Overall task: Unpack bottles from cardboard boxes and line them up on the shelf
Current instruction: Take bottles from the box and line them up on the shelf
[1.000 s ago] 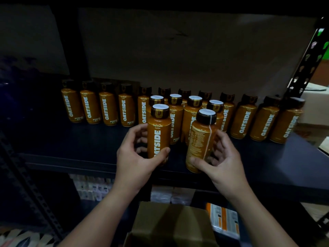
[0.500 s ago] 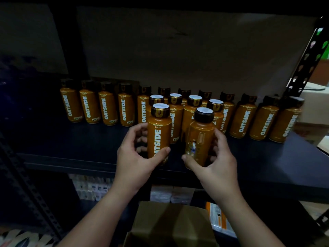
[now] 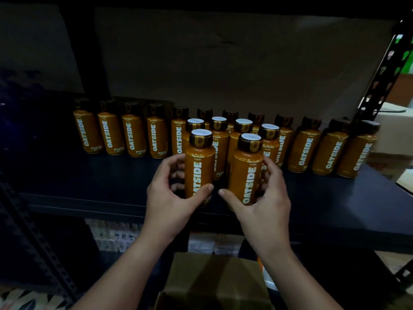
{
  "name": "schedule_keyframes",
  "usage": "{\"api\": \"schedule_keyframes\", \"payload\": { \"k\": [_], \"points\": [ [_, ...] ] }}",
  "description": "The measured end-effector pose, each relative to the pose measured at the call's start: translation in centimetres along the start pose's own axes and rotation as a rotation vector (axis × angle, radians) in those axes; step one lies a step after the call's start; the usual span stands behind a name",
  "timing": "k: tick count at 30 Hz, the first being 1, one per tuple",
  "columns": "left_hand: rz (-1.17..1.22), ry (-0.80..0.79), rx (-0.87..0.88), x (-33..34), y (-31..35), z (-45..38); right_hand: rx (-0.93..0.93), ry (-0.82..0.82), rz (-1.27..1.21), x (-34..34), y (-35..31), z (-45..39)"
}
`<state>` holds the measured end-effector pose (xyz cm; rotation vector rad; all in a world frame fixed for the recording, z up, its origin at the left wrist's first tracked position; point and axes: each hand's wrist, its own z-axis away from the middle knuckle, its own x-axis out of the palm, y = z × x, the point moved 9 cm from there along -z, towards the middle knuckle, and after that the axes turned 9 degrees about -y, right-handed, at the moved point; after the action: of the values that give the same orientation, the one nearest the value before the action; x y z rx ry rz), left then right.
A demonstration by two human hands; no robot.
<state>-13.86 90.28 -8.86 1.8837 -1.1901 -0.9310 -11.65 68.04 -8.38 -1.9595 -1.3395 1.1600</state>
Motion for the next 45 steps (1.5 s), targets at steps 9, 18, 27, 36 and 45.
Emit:
{"api": "schedule_keyframes", "payload": {
  "k": [9, 18, 27, 36, 45],
  "points": [
    [-0.067, 0.093, 0.015, -2.1, 0.5, 0.6, -0.015, -0.045, 0.021, 0.8, -0.2, 0.1],
    [-0.133, 0.151, -0.026, -5.9, -0.6, -1.3, -0.017, -0.103, 0.074, 3.4, -0.7, -1.5],
    [-0.192, 0.09, -0.047, -5.2, -1.9, -3.3, 0.007, -0.115, 0.084, 5.0, -0.7, -2.5],
    [-0.214, 0.11, -0.071, -5.2, -2.1, -3.4, 0.005, -0.087, 0.101, 5.1, -0.6, -2.6],
    [-0.228, 0.095, -0.081, -5.0, -2.3, -3.2, 0.008, -0.08, 0.143, 5.2, -0.4, -2.5]
  ]
}}
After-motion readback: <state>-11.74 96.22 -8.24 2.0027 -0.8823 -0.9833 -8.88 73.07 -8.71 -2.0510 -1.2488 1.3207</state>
